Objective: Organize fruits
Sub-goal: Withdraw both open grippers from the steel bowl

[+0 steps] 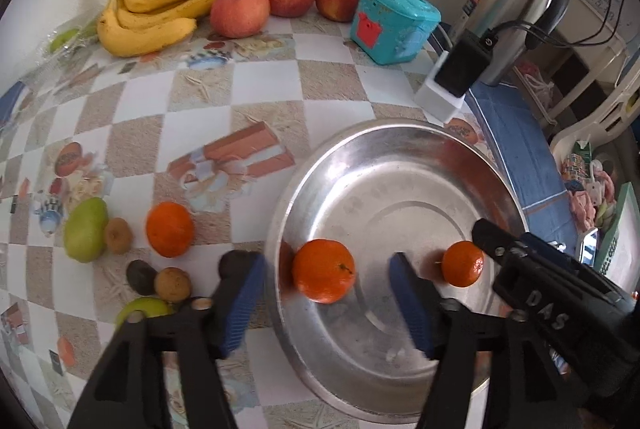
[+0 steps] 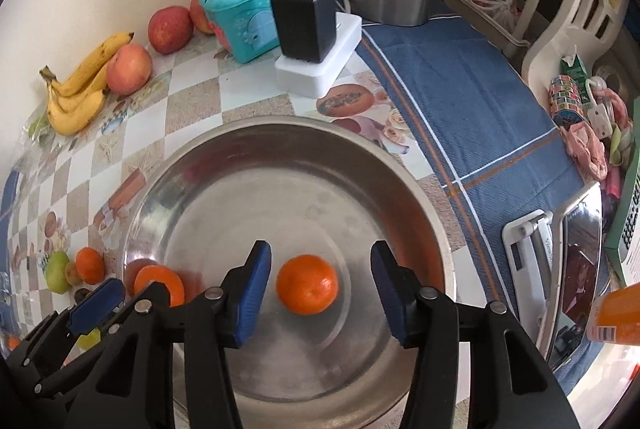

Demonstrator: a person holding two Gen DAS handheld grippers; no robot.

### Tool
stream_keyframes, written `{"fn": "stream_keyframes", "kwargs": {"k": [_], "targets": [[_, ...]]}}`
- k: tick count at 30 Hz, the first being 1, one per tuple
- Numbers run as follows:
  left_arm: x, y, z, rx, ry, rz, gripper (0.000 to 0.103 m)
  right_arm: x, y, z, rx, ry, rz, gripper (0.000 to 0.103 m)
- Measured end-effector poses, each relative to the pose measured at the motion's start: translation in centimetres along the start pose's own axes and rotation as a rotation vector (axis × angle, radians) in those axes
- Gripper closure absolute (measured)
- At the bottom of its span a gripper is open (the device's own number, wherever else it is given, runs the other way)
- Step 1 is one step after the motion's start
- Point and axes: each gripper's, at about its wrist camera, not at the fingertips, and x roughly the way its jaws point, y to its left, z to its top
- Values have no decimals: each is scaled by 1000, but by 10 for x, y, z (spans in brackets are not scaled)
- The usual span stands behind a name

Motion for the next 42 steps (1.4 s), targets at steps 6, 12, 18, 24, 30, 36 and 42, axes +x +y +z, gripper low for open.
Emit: {"fn": "stream_keyframes", "kwargs": {"k": [6,12,18,24,30,36,42], "targets": [[-10,12,-1,-17,-21,38,13,-17,-3,6,1,-34,17,43],[-20,54,0,-195,-16,75,6,-28,5,7,-30,-53,32,42],[-32,112,-7,-459,-2,114,5,-34,15,4,-62,-50,51,42],[-51,158,-17,-608,-38,214,5,-45,31,0,-94,-61,99,42],[-62,186,-32,-722,-36,236,5,-54,49,-5,-135,-67,131,42],[-61,200,-48,-788,-6,207,4,-57,65,-11,-176,-62,147,42],[-56,205,-57,-820,24,200,2,-52,81,-18,-226,-43,143,42]]}}
